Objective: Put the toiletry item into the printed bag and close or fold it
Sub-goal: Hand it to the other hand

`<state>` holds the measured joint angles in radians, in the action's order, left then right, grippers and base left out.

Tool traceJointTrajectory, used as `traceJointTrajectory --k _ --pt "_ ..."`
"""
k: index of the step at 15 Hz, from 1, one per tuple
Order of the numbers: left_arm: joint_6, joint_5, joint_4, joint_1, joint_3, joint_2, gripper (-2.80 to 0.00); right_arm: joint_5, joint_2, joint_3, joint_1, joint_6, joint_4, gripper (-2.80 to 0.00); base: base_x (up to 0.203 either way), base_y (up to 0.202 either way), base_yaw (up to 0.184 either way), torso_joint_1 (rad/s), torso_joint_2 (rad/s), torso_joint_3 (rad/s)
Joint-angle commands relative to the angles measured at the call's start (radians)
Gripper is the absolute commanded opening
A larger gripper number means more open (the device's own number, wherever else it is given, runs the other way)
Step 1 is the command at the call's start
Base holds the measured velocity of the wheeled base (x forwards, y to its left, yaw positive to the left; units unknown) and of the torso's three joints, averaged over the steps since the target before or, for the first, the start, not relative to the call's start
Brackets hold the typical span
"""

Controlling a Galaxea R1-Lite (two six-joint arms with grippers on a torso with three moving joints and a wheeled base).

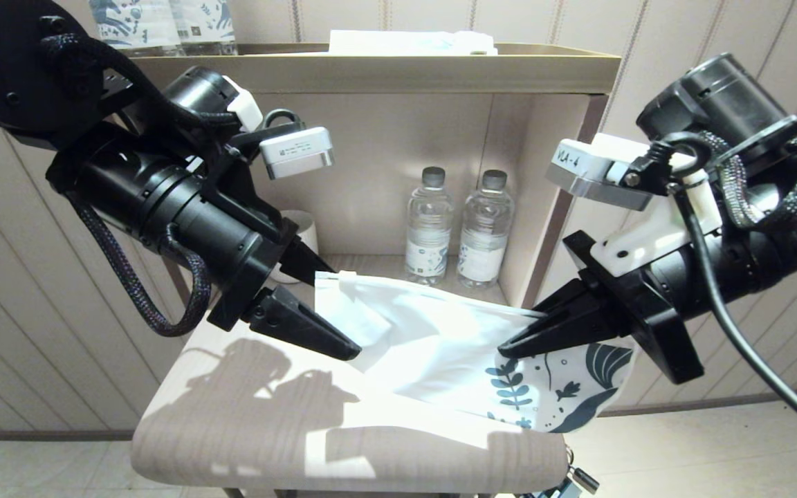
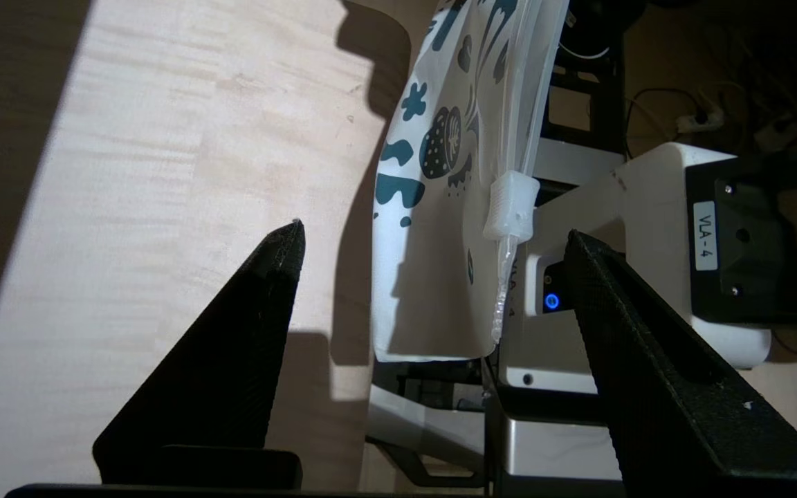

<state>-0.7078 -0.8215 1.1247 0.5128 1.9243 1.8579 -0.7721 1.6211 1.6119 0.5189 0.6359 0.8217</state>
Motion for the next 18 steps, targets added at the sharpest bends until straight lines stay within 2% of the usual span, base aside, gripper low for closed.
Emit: traceJointTrajectory --k 1,10,11,12,18 --pt "-0.006 -0.005 0.004 0.001 0.01 0.002 0.0 -0.007 0.001 0.004 0.011 0.003 0.006 -2.8 0.0 0.0 0.0 0.0 0.0 0.0" --pt "-0.007 -0.011 0.006 0.001 0.008 0.014 0.0 -0.013 0.006 0.005 0.041 -0.001 0.007 -2.8 0.0 0.0 0.0 0.0 0.0 0.0" --pt "-0.007 -0.013 0.004 0.001 0.01 0.014 -1.3 -0.013 0.005 0.005 0.041 -0.001 0.007 -2.8 0.0 0.0 0.0 0.0 0.0 0.0" --pt "-0.007 -0.013 0.006 0.002 0.008 0.013 -2.8 -0.013 0.004 0.005 0.041 -0.001 0.007 -2.8 0.0 0.0 0.0 0.0 0.0 0.0" --pt "-0.006 -0.013 0.01 0.001 -0.005 0.003 -2.8 -0.01 0.006 0.002 0.039 -0.001 0.005 -2.8 0.0 0.0 0.0 0.0 0.0 0.0"
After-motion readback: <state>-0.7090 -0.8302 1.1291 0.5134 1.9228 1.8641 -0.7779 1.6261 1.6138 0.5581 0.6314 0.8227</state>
